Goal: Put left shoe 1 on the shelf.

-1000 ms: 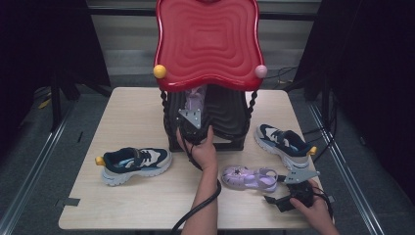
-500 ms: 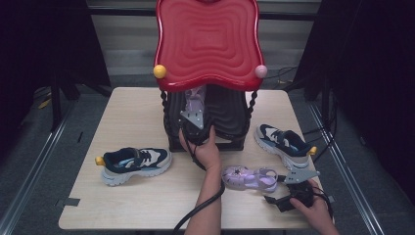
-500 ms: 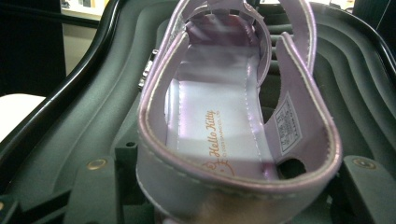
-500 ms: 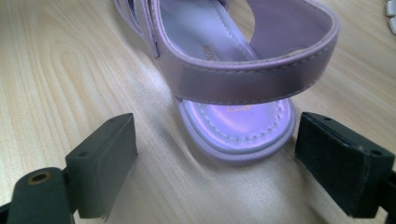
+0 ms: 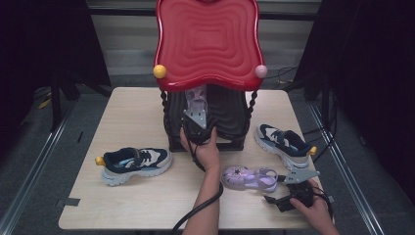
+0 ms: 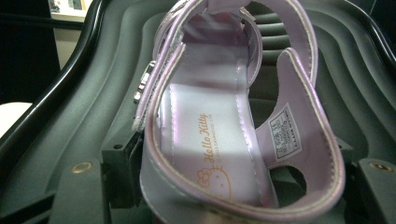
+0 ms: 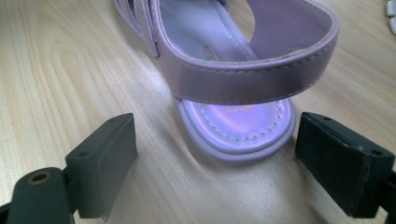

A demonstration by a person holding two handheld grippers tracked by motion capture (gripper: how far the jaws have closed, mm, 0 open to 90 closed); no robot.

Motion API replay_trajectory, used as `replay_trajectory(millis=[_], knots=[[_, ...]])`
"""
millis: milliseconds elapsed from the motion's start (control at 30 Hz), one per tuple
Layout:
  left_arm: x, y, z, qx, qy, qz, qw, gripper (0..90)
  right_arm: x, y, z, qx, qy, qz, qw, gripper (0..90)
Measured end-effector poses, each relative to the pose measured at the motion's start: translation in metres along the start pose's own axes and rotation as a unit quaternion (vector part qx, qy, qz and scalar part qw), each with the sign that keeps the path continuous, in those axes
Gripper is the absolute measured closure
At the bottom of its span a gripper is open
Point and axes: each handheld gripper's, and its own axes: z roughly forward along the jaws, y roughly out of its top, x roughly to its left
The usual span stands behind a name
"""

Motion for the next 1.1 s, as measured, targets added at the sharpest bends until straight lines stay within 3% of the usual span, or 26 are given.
replay_trajectory(millis=[500,1100], knots=[[0.004,0.003,-0.002,0.007,-0.032,0.009,0.9994,19.8,0.000,0.000,0.000,0.001,0.000,0.000,1.0000,12.3],[0.023,0.004,-0.023,-0.001,-0.065,0.019,0.9977,17.6,0.000,0.000,0.000,0.001,0.000,0.000,1.0000,12.3]])
